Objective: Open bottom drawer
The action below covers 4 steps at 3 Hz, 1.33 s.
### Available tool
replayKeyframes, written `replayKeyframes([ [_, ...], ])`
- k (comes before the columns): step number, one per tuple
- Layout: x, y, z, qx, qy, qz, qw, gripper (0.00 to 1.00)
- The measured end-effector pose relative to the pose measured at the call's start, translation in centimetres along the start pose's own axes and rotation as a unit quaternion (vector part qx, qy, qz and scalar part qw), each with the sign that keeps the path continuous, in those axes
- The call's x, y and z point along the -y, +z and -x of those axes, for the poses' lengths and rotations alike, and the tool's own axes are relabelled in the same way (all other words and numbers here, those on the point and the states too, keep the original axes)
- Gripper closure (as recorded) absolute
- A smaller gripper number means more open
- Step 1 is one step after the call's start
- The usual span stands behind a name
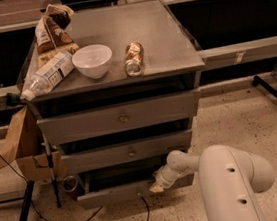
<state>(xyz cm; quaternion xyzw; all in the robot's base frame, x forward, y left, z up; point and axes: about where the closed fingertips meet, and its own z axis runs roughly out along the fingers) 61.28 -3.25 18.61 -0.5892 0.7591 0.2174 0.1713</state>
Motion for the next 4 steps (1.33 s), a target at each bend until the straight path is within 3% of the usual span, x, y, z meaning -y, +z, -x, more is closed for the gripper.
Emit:
replayKeyframes([
  [1, 0.20, -0.03, 0.01, 0.000, 0.000, 0.000, 1.0000, 0.93],
  [2, 0.22, -0.10, 0.00, -0.001, 0.002, 0.000, 1.0000, 1.00],
  [3, 0.26, -0.18, 0.02, -0.001, 0.002, 0.000, 1.0000, 1.00],
  [4, -0.09, -0.34, -0.10, -0.004, 0.009, 0.002, 1.0000, 0.82],
])
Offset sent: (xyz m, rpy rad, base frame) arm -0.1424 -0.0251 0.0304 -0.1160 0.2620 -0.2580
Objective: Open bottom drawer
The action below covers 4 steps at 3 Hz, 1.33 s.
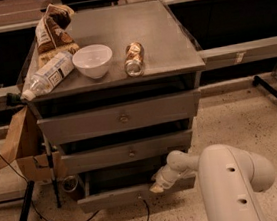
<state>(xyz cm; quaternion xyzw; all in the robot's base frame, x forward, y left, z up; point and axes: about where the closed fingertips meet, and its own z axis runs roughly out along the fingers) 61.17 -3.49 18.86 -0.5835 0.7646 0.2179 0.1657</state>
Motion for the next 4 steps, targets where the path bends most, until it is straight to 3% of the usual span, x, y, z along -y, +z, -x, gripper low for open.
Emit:
replayKeyframes([
  [2, -1.6, -0.6, -0.6, -0.011, 0.021, 0.006, 0.9997, 0.36],
  [3, -1.3, -0.6, -0.5, -0.011, 0.021, 0.006, 0.9997, 0.12],
  [4, -4.2, -1.3, -1.7, -0.031, 0.048, 0.024, 0.9981, 0.00],
])
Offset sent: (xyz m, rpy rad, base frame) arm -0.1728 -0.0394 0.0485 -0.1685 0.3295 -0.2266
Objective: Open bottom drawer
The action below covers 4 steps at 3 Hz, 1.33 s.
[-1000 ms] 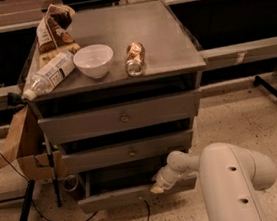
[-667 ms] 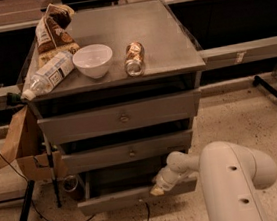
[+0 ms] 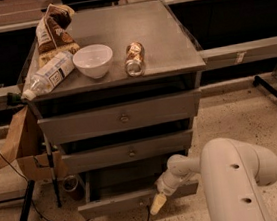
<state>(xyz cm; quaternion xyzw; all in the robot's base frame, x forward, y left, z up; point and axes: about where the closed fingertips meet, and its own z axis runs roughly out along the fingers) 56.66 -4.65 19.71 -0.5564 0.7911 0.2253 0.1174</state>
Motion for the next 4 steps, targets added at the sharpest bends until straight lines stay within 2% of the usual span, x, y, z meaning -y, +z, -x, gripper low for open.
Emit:
replayKeyframes([
  [1, -4.8, -1.8, -2.6, -0.040, 0.054, 0.028, 0.9973, 0.00],
  [2, -4.7, -1.8, -2.5, -0.040, 0.054, 0.028, 0.9973, 0.00],
  [3, -5.5, -2.2, -3.3, -0.051, 0.063, 0.039, 0.9960, 0.18],
  [4, -5.8, -2.4, -3.9, -0.072, 0.058, 0.042, 0.9948, 0.41],
])
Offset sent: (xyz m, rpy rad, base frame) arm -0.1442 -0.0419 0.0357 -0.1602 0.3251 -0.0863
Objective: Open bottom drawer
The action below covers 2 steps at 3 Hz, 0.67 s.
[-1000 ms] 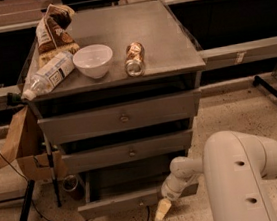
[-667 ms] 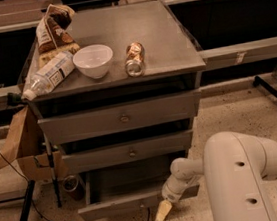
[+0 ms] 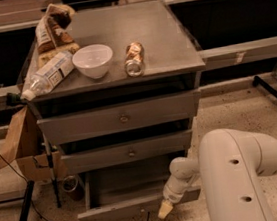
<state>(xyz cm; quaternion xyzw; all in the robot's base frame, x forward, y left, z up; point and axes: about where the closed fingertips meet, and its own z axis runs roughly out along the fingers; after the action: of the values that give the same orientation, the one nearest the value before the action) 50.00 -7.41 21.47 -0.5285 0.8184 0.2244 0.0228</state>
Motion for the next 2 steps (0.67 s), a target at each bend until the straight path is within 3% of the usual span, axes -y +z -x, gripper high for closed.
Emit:
replayKeyframes([
  [2, 0.75, -0.55, 0.55, 0.000, 0.000, 0.000, 1.0000, 0.88],
])
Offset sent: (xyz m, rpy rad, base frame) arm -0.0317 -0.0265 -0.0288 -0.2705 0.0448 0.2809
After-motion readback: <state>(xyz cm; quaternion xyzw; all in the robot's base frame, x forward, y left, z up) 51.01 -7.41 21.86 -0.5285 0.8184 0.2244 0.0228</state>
